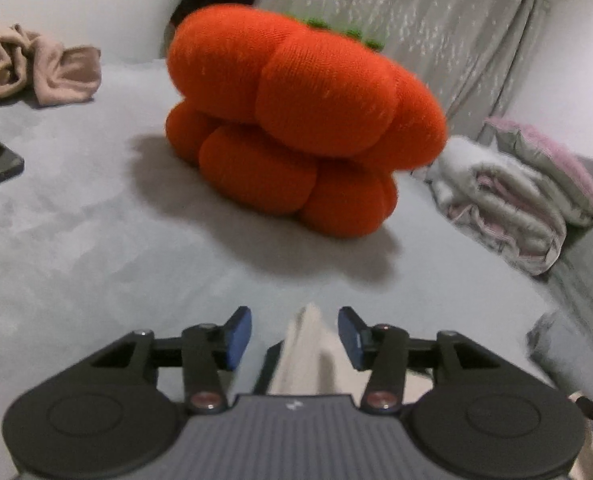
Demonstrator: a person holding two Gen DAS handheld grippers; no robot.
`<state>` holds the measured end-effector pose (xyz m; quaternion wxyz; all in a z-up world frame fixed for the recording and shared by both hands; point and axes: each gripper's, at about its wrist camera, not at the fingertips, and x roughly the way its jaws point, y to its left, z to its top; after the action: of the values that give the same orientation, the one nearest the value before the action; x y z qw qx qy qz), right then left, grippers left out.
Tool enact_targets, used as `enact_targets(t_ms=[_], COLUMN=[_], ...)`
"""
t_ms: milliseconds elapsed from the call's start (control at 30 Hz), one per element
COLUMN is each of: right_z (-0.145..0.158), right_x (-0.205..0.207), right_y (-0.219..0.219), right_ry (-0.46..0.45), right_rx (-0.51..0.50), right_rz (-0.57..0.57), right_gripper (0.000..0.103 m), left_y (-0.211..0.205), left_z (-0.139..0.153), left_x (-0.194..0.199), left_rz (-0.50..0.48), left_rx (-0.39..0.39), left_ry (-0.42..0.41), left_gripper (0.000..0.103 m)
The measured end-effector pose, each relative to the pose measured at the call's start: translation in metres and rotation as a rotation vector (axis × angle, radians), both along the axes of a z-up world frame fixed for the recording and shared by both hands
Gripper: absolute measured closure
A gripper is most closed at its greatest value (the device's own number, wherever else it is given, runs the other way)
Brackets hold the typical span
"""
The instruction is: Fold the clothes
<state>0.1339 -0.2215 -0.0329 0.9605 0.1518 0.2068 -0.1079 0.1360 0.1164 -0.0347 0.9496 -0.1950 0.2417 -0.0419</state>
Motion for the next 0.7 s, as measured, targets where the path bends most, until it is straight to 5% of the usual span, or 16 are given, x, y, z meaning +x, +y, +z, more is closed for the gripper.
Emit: enact_targets(t_ms=[267, 700], right_z=[0.019, -0.004], right_x=[-0.002, 0.014], right_y=[0.047, 0.104], right_ry=[-0.048, 0.079], right_rx=[-0.123, -0.177], right_rz=[0.106, 0.34], right_gripper=[0.052, 0.052], left_y=[-0.041, -0.098], left_z=[0.009, -0.014], left_x=[-0.013, -0.018], left_rz=[-0.15, -0.361], left_rx=[0.134, 0.323], left_ry=[-0.052, -0.014], left_gripper=[0.043, 0.037])
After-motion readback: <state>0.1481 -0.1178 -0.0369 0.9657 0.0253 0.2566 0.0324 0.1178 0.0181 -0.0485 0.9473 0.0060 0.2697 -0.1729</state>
